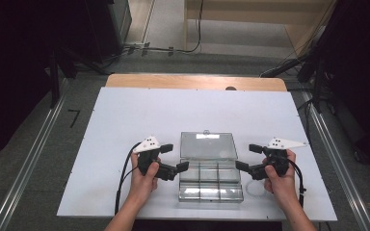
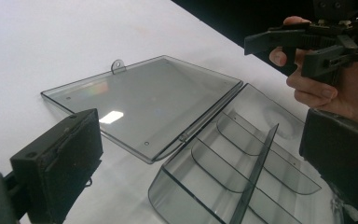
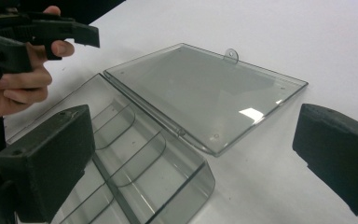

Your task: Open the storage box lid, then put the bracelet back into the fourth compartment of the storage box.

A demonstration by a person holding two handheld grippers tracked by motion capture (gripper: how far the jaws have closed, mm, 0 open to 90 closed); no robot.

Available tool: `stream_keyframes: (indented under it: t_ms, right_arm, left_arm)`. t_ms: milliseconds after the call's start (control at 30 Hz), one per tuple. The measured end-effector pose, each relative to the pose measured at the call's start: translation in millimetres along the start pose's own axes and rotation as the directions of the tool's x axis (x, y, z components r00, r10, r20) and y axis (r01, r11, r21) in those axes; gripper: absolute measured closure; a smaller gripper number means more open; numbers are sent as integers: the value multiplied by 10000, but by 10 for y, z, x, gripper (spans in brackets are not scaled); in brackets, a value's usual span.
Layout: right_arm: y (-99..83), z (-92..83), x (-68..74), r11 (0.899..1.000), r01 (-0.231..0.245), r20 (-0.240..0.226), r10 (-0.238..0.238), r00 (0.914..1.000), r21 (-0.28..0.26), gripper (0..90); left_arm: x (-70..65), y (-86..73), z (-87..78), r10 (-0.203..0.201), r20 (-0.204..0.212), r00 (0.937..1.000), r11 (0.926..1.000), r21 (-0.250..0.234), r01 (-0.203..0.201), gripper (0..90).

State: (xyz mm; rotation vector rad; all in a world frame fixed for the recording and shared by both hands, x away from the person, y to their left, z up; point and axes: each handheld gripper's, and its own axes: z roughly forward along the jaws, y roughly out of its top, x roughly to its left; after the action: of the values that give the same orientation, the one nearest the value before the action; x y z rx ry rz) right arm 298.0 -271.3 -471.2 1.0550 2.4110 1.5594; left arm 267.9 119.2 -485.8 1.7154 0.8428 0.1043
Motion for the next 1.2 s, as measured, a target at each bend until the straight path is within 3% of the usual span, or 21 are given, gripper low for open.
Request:
stream_keyframes:
  t_ms: [133,333,733,1000,1200]
  right_arm:
    - [-62,-84,25,9996,276,364,-275,9990,-37,0]
    - [-162,-154,30,9993,300,616,-312,9976,201,0]
    - [-276,-308,-1,9987,301,1037,-343,9940,413,0]
    - [-318,-376,-20,9983,329,1165,-384,9925,491,20]
    - [-348,-380,-11,9946,470,1119,-574,9921,928,39]
  left_arm:
    - [-27,-45,-108,279,-110,9995,9996,70,-278,0]
    - [-51,-86,-235,440,-137,9989,9990,-55,-441,0]
    - [-67,-191,-486,492,-391,9980,9986,-194,-500,0]
    - [-72,-282,-708,551,-640,9964,9977,-353,-574,0]
    - [-41,-390,-885,638,-904,9939,9965,-472,-683,0]
